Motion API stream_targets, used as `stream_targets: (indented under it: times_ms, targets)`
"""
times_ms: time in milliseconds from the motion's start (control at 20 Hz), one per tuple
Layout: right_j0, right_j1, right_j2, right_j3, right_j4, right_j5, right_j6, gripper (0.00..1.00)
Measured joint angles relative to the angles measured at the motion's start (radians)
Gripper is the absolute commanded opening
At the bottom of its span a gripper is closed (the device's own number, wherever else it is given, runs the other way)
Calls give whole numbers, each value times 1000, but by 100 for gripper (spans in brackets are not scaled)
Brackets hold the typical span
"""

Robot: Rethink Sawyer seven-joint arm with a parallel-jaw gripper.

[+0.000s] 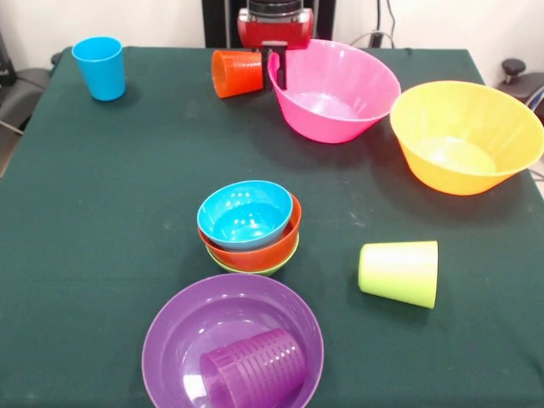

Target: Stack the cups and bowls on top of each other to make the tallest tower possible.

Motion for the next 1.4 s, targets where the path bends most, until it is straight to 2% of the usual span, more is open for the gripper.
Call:
stream_targets:
  times_ms: [300,400,600,700,850,1100,1250,1400]
  targets:
    - [-66,-126,90,22,17,116,0,0]
    - [-130,-177,166,28,49,188,0,0]
    - [-260,-232,316,38,109,284,0,0]
    - [-303,-240,367,41,128,304,0,0]
    - [-446,-244,546,51,197,349,0,0]
    - [-588,-219,739,51,290,422,0,0]
    - [-621,-205,798,44,322,480,0,0]
    - [-625,-188,829,17,336,563,0,0]
